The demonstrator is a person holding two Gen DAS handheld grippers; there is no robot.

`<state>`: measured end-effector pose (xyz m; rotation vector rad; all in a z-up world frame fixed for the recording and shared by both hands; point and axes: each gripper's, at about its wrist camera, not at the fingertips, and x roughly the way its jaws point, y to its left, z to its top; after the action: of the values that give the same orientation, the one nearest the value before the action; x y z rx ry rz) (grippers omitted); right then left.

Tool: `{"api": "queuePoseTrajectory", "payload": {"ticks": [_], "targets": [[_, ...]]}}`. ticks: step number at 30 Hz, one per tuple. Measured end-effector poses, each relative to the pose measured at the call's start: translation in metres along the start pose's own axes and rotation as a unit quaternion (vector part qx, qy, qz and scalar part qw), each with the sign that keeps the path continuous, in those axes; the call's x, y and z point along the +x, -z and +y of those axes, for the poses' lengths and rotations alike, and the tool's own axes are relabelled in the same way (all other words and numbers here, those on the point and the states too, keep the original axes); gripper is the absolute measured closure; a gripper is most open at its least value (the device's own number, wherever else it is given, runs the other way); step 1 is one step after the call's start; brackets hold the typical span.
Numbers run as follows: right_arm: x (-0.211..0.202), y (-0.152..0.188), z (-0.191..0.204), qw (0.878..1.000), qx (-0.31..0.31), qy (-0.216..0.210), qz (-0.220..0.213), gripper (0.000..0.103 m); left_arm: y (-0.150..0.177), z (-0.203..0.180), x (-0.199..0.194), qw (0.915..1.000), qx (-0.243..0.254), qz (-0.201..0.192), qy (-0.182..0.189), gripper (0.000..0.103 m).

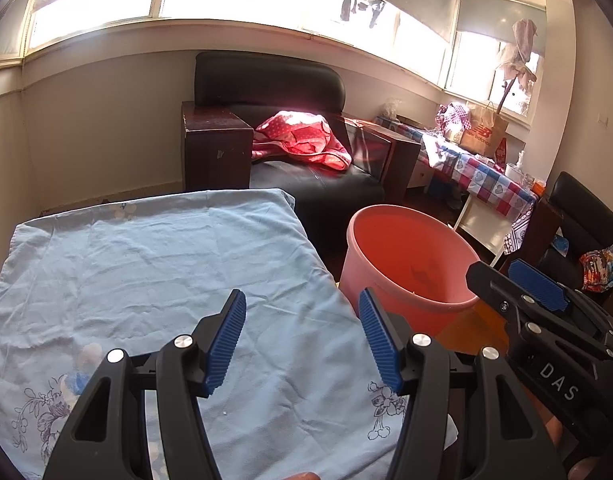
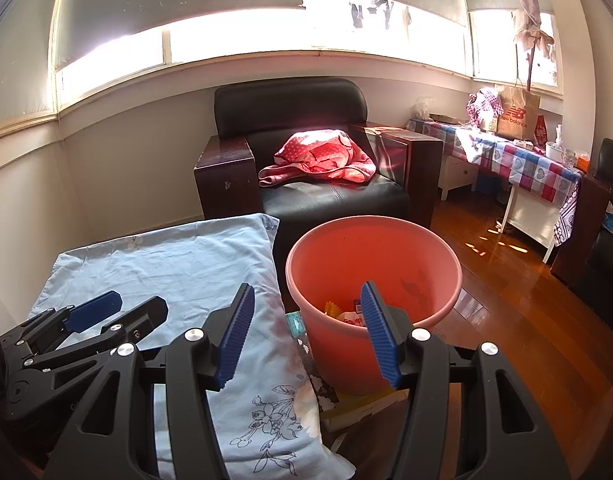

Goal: Collect trash

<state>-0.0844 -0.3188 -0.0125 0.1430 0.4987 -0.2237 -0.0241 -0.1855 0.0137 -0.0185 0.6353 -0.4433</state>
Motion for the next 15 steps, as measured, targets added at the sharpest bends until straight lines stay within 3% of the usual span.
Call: {"api": "queuePoseTrajectory", "payload": {"ticks": [15], "targets": [[0.0066, 0.0053, 0.0010, 1.000, 0.002, -0.006, 0.013, 0.047, -0.0014, 0.0013, 0.0037, 1.0000, 0.007, 0.003, 0.001, 0.045]]}}
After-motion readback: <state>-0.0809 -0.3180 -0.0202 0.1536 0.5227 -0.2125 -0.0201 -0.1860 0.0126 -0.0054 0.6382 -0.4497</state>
